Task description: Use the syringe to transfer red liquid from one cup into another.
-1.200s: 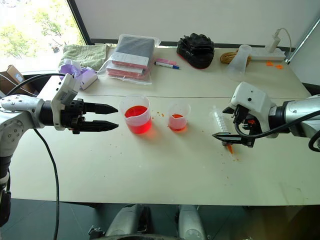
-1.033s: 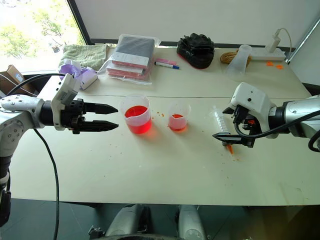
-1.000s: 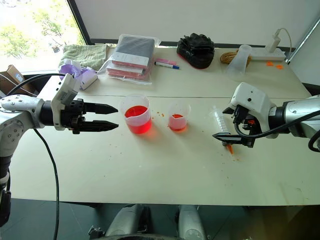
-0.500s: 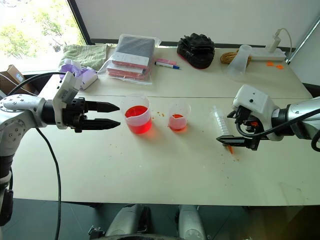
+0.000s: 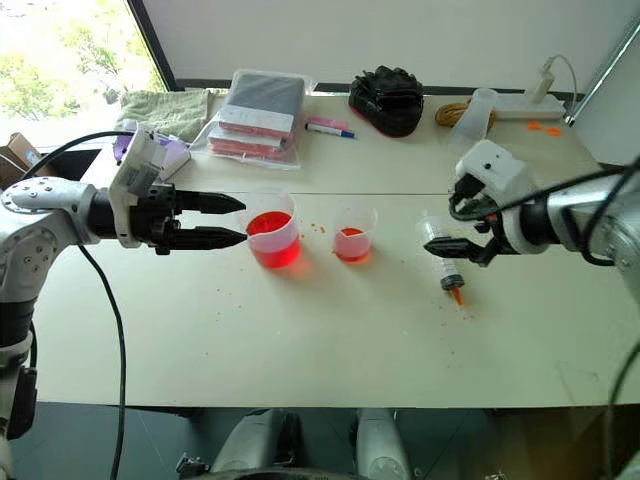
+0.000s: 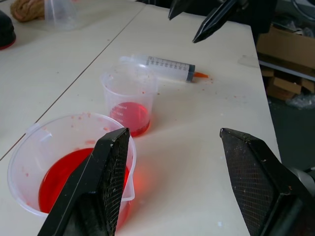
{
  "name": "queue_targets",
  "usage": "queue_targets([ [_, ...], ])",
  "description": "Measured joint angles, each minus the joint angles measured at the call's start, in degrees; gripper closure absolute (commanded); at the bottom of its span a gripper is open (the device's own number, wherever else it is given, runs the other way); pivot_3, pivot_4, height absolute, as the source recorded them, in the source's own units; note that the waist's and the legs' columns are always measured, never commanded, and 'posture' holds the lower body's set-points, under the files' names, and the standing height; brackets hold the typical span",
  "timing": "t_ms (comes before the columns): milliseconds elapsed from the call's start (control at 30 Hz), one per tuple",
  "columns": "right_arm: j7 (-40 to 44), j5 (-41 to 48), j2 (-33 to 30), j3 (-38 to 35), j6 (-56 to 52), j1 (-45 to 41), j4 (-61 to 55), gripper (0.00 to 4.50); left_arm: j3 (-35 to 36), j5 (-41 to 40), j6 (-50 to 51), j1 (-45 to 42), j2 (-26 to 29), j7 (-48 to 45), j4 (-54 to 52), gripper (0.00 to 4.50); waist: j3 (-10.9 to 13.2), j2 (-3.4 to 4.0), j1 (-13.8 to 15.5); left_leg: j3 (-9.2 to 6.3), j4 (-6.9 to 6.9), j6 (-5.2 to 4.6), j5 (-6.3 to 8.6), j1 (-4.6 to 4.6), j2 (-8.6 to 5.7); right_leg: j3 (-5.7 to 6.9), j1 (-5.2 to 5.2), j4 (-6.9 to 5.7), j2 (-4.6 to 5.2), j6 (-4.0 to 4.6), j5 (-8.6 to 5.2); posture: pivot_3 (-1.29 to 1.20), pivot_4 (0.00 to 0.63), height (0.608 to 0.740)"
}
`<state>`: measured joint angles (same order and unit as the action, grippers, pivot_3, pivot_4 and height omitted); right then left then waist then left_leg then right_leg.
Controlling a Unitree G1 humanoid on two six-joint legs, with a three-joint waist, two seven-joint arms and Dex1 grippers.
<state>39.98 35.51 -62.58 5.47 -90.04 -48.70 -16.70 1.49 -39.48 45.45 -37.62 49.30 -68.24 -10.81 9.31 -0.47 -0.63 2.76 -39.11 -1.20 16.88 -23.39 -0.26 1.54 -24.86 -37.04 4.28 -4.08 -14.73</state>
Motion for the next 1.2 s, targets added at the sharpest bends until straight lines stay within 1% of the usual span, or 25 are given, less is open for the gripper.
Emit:
queue_targets([
  [100, -5.61, -0.22, 4.15, 4.9, -2.05, -5.5, 10.49, 0.06, -0.23, 0.38, -0.16, -0.47, -0.25, 0.03, 1.1, 1.46, 0.0, 0.0, 0.0, 0.02, -0.01, 0.01, -0.01, -0.05, -0.09, 0.0, -0.04, 0.0, 0.07, -0.13, 0.08, 0.0, 0.15, 0.74],
  [267, -14.64, 0.82, 9.72, 10.79, -2.07, -10.04, 25.1, 0.06, -0.27, 0.89, -0.89, -0.51, -0.43, 0.18, 1.13, 1.46, 0.0, 0.0, -0.14, 0.06, -0.01, -0.01, -0.01, -0.06, -0.17, 0.01, -0.02, 0.0, 0.13, -0.16, 0.09, 0.0, 0.15, 0.74],
  [400, -19.78, 2.99, 11.87, 14.0, -2.08, -12.06, 30.98, 0.06, -0.21, 0.91, -0.9, -0.31, -0.48, 0.79, 0.82, 1.46, 0.0, 0.0, -0.15, 0.06, -0.01, -0.03, 0.0, -0.06, -0.17, 0.02, -0.03, -0.02, 0.1, -0.18, 0.1, 0.0, 0.15, 0.74],
  [500, -22.79, 2.96, 13.72, 14.69, -2.08, -12.77, 34.24, 0.06, -0.09, 0.94, -0.91, 0.6, -0.43, 1.45, -0.24, 1.46, 0.0, 0.0, -0.15, 0.07, -0.02, -0.06, 0.01, -0.05, -0.18, 0.03, 0.0, -0.02, 0.09, -0.19, 0.11, 0.0, 0.15, 0.74],
  [733, -26.45, 0.67, 18.19, 15.26, -2.09, -15.68, 44.32, 0.06, 0.26, 0.71, -0.95, 2.21, -0.37, 3.04, -1.83, 1.46, 0.0, 0.0, -0.15, 0.07, -0.03, -0.07, 0.01, -0.05, -0.18, 0.03, 0.01, -0.05, 0.03, -0.2, 0.11, 0.0, 0.15, 0.74],
  [1000, -26.16, -4.02, 22.41, 15.45, -2.1, -18.62, 52.88, 0.06, 1.48, 0.21, -0.92, 3.9, -0.35, 4.53, -3.28, 1.46, 0.0, 0.0, -0.2, 0.07, -0.03, -0.07, 0.01, -0.04, -0.17, 0.03, 0.01, -0.07, -0.03, -0.21, 0.11, 0.0, 0.15, 0.74],
  [1100, -25.92, -6.12, 23.37, 15.45, -2.1, -19.61, 55.0, 0.88, 1.72, 0.05, -0.84, 4.39, -0.35, 4.81, -3.55, 1.46, 0.0, 0.0, -0.22, 0.06, -0.03, -0.07, 0.01, -0.04, -0.17, 0.03, 0.02, -0.07, -0.04, -0.21, 0.11, 0.0, 0.15, 0.74],
  [1200, -24.94, -7.47, 23.84, 15.45, -2.11, -19.72, 55.53, 2.29, 1.79, -0.04, -0.75, 5.22, -0.35, 5.06, -3.97, 1.46, 0.0, 0.0, -0.2, 0.06, -0.03, -0.07, 0.01, -0.04, -0.17, 0.03, 0.02, -0.07, -0.04, -0.21, 0.11, 0.0, 0.15, 0.74],
])
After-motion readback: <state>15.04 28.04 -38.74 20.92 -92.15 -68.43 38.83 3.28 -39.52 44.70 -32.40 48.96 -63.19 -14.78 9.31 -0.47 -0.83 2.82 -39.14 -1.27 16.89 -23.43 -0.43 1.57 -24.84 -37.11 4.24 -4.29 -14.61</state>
